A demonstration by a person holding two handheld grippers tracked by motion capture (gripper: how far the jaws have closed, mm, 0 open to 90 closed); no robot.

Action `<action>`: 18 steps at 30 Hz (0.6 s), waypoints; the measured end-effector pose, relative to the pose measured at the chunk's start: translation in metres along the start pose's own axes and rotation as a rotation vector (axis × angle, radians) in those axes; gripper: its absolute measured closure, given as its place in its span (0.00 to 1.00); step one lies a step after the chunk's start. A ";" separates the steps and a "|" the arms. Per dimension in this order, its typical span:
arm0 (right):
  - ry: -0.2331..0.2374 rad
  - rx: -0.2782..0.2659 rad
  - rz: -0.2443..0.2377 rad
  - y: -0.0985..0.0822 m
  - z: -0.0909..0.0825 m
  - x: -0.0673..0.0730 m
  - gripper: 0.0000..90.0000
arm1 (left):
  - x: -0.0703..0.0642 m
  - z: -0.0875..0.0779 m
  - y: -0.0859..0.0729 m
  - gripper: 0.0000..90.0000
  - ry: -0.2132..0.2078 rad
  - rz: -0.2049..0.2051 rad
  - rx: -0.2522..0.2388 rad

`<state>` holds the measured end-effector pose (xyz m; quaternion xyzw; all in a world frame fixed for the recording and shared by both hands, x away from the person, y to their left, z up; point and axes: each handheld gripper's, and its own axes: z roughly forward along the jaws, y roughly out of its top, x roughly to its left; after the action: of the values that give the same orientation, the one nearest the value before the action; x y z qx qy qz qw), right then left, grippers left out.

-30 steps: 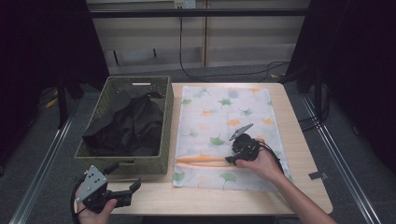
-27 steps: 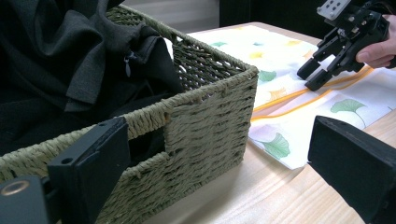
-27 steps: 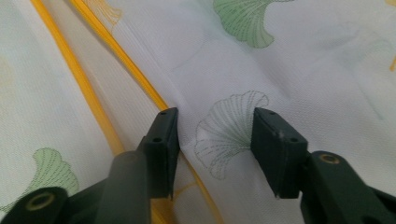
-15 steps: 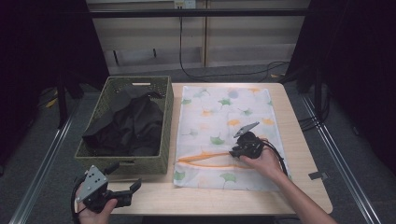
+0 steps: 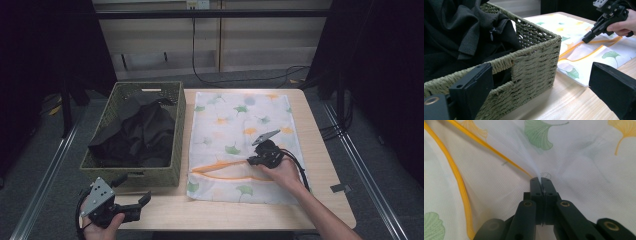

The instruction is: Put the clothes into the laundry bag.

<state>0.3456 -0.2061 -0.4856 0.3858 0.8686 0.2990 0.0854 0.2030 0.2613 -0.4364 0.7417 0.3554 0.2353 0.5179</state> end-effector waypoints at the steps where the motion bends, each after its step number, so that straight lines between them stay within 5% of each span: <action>1: -0.001 -0.005 0.019 0.000 -0.002 -0.001 1.00 | 0.000 0.000 0.000 0.06 -0.001 -0.001 0.002; 18: -0.026 -0.220 0.039 0.014 -0.042 -0.003 1.00 | 0.000 0.001 0.000 0.06 -0.010 -0.022 -0.019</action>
<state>0.3401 -0.2198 -0.4439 0.3950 0.8217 0.3888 0.1327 0.2043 0.2604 -0.4366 0.7339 0.3586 0.2295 0.5294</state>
